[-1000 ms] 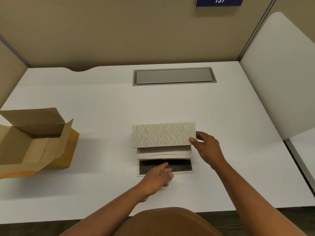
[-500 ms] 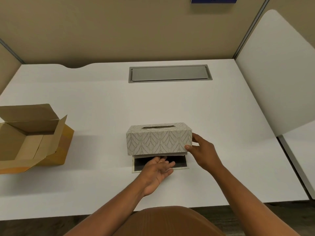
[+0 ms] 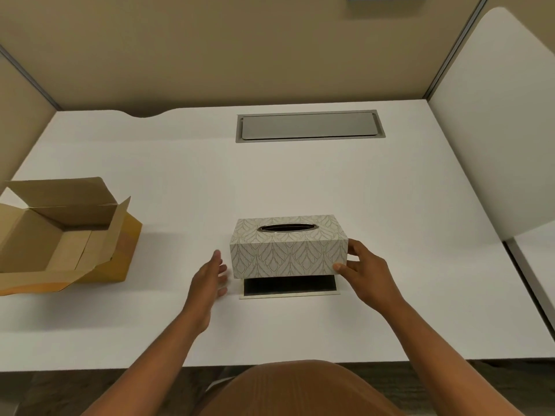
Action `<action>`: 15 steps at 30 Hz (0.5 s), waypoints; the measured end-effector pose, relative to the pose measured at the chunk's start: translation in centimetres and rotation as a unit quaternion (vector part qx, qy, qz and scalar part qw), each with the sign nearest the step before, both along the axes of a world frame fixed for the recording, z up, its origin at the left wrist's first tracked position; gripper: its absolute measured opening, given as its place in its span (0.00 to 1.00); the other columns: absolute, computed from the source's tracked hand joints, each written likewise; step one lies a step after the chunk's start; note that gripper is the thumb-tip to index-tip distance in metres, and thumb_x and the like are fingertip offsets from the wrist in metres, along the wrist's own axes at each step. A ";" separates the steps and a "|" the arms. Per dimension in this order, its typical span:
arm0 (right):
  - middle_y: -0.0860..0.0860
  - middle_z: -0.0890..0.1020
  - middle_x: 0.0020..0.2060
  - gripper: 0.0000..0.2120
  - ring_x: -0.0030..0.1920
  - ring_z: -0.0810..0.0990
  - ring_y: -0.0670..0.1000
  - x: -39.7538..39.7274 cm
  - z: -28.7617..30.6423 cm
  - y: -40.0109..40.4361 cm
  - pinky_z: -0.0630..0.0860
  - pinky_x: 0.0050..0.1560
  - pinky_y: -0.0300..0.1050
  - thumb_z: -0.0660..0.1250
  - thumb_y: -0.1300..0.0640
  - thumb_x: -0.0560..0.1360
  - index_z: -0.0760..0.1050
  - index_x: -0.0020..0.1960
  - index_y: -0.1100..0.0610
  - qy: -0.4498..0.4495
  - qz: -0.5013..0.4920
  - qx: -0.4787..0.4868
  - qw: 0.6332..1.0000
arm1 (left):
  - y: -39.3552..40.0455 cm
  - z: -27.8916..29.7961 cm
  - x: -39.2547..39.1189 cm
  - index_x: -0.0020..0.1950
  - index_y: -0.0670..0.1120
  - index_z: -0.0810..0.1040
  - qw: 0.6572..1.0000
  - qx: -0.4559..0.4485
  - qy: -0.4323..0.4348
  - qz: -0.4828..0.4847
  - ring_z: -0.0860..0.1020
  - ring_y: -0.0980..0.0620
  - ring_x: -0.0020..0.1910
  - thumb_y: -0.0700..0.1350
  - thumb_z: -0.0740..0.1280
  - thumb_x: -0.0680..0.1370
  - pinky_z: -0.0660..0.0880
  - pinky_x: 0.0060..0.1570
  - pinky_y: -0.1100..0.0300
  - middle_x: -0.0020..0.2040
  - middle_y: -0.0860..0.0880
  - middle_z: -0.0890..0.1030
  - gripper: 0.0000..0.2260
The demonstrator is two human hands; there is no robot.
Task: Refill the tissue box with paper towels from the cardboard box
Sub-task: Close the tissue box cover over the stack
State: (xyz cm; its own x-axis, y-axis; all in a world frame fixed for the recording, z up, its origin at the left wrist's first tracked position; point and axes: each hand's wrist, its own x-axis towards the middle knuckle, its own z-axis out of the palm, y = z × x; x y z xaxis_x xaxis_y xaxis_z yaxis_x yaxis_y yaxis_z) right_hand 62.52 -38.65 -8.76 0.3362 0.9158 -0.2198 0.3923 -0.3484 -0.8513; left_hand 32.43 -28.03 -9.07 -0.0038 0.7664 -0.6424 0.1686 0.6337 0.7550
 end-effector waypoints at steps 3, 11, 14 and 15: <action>0.34 0.76 0.52 0.21 0.43 0.80 0.30 0.0 -0.2 -0.4 0.71 0.39 0.21 0.71 0.58 0.75 0.69 0.66 0.49 -0.002 0.006 -0.021 1.000 | 0.1 1.6 1.3 0.60 0.58 0.76 0.994 -0.010 -0.037 -0.105 0.79 0.52 0.57 0.70 0.56 0.74 0.76 0.50 0.55 0.57 0.53 0.81 0.23; 0.40 0.78 0.59 0.21 0.48 0.81 0.32 0.3 -0.9 -1.3 0.75 0.39 0.27 0.66 0.64 0.75 0.70 0.64 0.48 0.053 -0.004 -0.072 0.996 | -0.1 1.0 2.0 0.64 0.53 0.77 0.988 -0.015 -0.032 -0.153 0.78 0.52 0.61 0.63 0.61 0.78 0.69 0.68 0.46 0.60 0.52 0.82 0.20; 0.46 0.83 0.57 0.13 0.55 0.82 0.45 0.7 -0.8 -1.1 0.78 0.54 0.42 0.63 0.61 0.75 0.78 0.57 0.50 0.162 -0.061 -0.084 0.981 | -0.2 0.5 1.7 0.65 0.55 0.75 0.984 -0.023 -0.033 -0.173 0.75 0.52 0.64 0.60 0.60 0.80 0.67 0.70 0.46 0.64 0.53 0.79 0.17; 0.50 0.84 0.56 0.13 0.54 0.84 0.50 0.6 -0.5 -0.9 0.79 0.56 0.48 0.61 0.60 0.75 0.80 0.56 0.52 0.214 -0.084 -0.088 0.969 | -0.3 0.3 1.7 0.65 0.55 0.75 0.984 -0.024 -0.032 -0.176 0.75 0.52 0.65 0.59 0.60 0.80 0.66 0.71 0.46 0.64 0.53 0.79 0.16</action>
State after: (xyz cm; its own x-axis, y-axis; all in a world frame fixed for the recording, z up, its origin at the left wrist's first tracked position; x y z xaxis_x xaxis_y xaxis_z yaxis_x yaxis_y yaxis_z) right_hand 63.14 -39.54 -9.28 0.3203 0.7919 -0.5199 -0.0585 -0.5312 -0.8452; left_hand 34.10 -28.28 -8.74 0.2978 0.6812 -0.6687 0.3373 0.5802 0.7413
